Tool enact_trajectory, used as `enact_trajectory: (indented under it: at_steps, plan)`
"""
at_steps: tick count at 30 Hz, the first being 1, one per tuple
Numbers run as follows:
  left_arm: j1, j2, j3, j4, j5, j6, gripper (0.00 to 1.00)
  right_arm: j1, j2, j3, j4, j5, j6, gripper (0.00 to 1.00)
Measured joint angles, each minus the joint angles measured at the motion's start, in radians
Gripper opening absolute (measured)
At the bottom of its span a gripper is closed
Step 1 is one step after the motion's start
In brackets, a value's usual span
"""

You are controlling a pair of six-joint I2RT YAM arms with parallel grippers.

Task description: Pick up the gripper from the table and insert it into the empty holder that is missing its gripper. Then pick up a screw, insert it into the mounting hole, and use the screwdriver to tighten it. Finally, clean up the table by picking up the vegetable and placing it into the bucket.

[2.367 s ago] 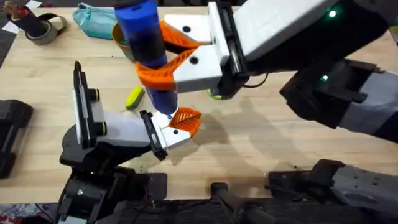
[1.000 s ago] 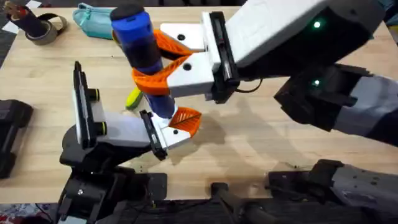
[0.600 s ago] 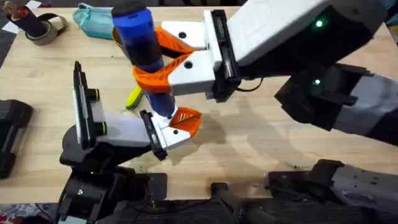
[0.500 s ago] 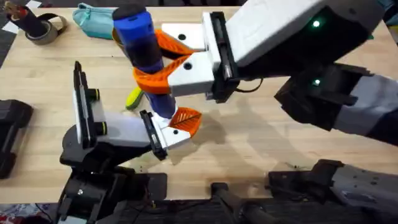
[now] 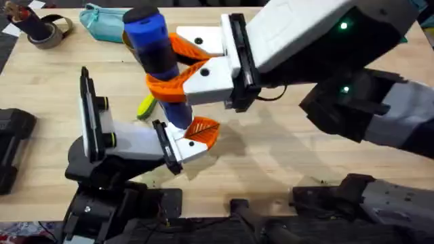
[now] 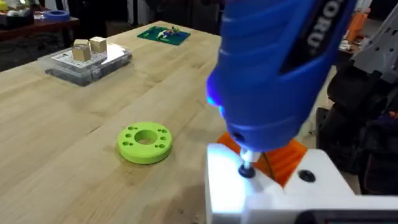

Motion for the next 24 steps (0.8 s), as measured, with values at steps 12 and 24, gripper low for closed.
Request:
enact_trajectory:
  at_steps: [12,24]
  plan:
    - [0.000,0.000,0.000,0.000,0.000,0.000,0.009,0.000,0.000,0.000,0.000,0.000,0.000,0.044]
    - [0.000,0.000,0.000,0.000,0.000,0.000,0.009,0.000,0.000,0.000,-0.008,0.000,-0.004,0.044]
